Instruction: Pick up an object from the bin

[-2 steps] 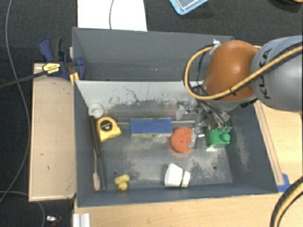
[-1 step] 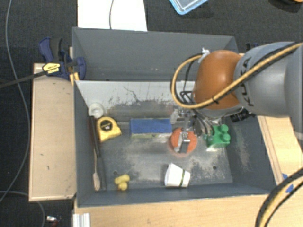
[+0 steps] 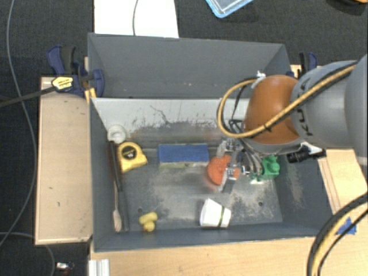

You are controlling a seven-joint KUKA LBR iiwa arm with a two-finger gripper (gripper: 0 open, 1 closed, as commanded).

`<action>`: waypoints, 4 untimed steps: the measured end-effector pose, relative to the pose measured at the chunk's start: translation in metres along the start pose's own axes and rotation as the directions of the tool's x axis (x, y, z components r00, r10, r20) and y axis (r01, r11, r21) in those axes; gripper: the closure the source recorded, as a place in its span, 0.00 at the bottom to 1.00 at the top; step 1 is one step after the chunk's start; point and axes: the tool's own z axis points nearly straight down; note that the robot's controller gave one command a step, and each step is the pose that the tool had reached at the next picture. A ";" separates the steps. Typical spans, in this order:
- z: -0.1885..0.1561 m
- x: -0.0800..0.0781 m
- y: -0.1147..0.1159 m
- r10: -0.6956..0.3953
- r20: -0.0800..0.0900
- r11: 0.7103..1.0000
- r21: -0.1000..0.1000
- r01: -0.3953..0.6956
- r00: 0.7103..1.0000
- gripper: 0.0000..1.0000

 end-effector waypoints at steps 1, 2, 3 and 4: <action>0.031 -0.007 -0.018 0.055 -0.005 0.998 -0.006 -0.055 0.998 1.00; 0.031 -0.007 -0.018 0.053 -0.005 0.999 -0.005 -0.053 0.999 1.00; -0.026 -0.004 -0.024 0.039 -0.009 0.999 -0.004 -0.039 0.999 1.00; -0.094 0.000 -0.019 0.063 -0.008 0.998 -0.004 -0.063 0.998 1.00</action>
Offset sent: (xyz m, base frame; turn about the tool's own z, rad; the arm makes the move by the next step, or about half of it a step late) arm 0.0000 0.0000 0.0000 0.0000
